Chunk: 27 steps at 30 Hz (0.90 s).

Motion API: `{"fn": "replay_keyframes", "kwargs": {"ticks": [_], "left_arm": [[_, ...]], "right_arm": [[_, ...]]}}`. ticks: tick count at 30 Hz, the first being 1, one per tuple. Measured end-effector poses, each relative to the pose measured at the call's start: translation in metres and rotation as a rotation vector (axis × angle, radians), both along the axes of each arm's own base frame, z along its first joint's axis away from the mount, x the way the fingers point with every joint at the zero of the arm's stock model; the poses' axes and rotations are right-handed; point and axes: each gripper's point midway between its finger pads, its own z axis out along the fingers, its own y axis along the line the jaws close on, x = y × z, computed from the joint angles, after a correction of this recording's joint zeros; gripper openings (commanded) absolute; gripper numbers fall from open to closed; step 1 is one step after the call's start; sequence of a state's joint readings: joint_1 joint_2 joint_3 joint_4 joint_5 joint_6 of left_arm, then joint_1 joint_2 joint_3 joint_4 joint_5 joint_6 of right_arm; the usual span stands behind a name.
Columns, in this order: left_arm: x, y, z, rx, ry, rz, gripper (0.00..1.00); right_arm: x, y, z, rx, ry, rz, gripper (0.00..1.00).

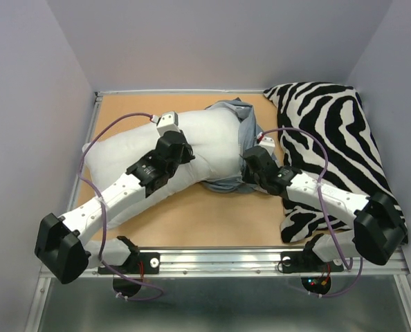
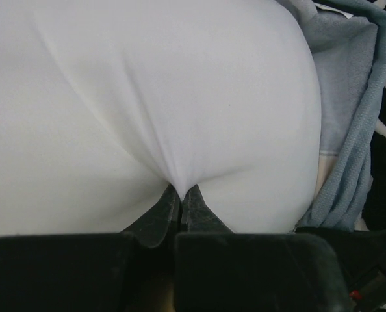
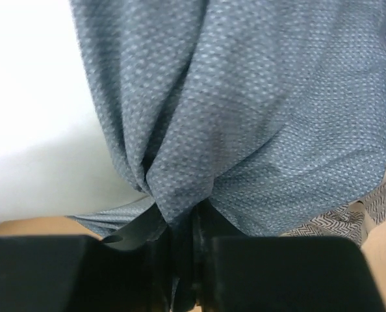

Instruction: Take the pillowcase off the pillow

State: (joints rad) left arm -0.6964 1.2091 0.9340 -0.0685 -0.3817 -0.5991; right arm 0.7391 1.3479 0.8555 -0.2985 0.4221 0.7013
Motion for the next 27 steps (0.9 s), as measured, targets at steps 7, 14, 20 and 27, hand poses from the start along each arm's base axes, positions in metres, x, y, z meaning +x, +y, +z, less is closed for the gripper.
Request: {"fn": "replay_keyframes", "kwargs": {"ticks": [7, 14, 20, 27], "left_arm": [[-0.003, 0.030, 0.028, 0.049, 0.006, 0.003, 0.00], [-0.016, 0.081, 0.059, 0.066, -0.035, 0.078, 0.00], [-0.030, 0.096, 0.093, 0.052, -0.107, 0.085, 0.00], [-0.042, 0.106, 0.108, 0.066, -0.123, 0.091, 0.00]], "right_arm": [[0.021, -0.010, 0.015, 0.027, -0.034, -0.034, 0.03], [0.049, -0.060, 0.020, -0.013, -0.041, -0.151, 0.01], [0.074, -0.082, 0.015, -0.082, -0.005, -0.216, 0.00], [0.131, -0.072, 0.048, -0.086, -0.054, -0.227, 0.00]]}}
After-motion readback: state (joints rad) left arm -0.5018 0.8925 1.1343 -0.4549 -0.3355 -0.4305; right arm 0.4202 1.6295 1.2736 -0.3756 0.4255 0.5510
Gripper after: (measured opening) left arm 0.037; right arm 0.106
